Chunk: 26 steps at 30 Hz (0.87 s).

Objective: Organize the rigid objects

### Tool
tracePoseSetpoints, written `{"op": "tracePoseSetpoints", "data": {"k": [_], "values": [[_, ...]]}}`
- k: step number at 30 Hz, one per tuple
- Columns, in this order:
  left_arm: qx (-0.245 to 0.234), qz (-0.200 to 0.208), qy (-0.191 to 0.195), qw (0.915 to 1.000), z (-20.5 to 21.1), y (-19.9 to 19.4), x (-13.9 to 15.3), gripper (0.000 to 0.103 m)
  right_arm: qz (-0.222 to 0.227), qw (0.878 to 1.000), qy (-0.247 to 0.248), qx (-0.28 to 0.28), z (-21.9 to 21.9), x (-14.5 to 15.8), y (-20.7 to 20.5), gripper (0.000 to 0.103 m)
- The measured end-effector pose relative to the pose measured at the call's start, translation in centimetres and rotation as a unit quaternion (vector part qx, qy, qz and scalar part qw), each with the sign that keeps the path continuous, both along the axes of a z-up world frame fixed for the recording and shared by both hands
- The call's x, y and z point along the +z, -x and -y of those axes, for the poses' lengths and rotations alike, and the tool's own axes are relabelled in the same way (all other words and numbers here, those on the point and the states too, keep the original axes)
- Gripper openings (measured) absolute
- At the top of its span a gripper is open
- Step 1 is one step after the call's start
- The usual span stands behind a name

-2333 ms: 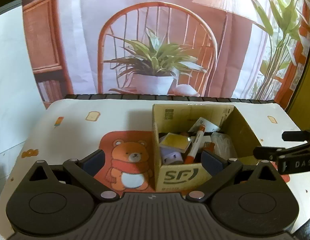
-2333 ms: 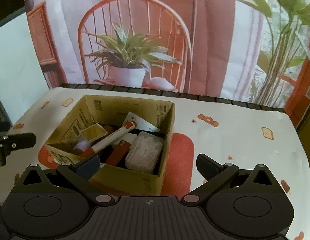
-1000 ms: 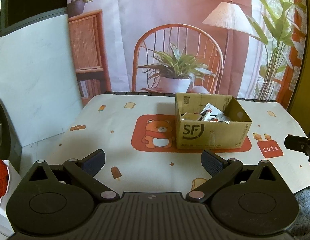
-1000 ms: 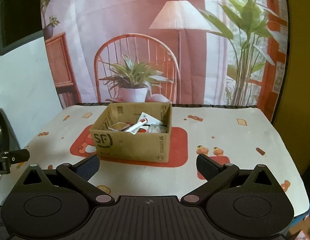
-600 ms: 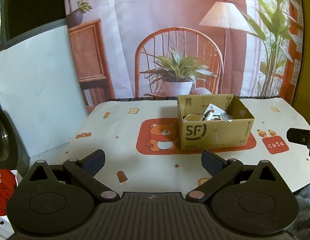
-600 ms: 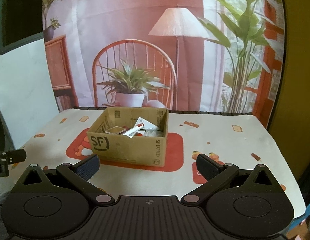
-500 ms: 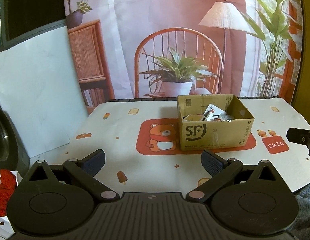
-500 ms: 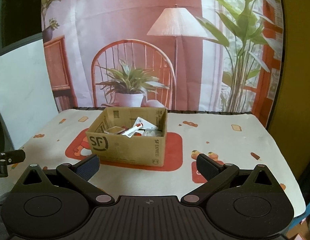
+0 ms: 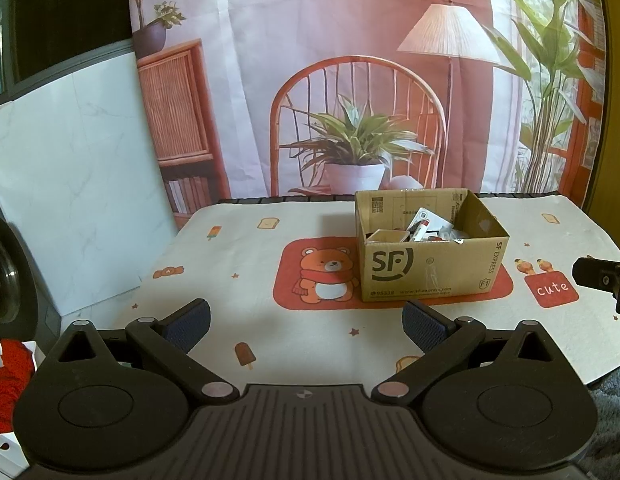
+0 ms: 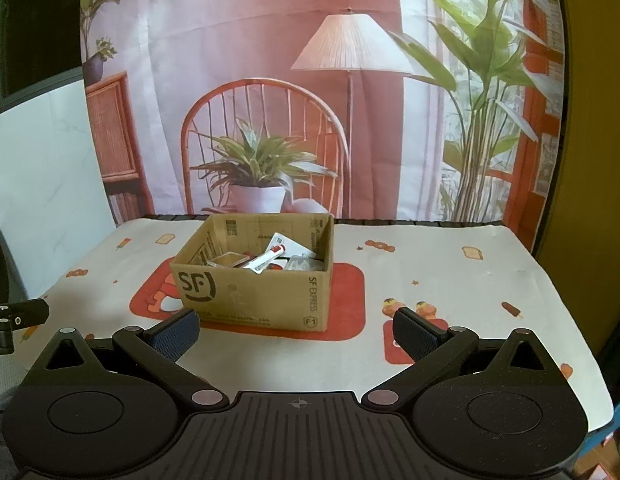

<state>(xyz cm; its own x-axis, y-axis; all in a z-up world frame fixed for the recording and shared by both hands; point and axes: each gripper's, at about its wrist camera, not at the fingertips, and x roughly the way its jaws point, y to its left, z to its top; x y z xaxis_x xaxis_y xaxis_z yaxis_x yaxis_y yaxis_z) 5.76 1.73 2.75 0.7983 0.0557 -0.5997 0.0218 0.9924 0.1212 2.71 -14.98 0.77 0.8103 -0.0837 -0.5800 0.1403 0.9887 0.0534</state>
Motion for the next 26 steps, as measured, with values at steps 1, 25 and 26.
{"op": "tracePoseSetpoints", "data": {"k": [1, 25, 26], "values": [[0.000, 0.000, 0.000, 1.0000, -0.01, -0.01, 0.00, 0.103, 0.000, 1.000, 0.000, 0.000, -0.01, -0.01, -0.02, 0.103], [0.001, -0.003, 0.004, 1.0000, -0.30, -0.08, -0.11, 0.103, -0.005, 1.000, -0.002, 0.001, -0.19, -0.58, -0.12, 0.103], [0.001, -0.003, 0.004, 1.0000, -0.26, -0.06, -0.12, 0.103, -0.005, 1.000, -0.002, 0.001, -0.19, -0.54, -0.12, 0.103]]}}
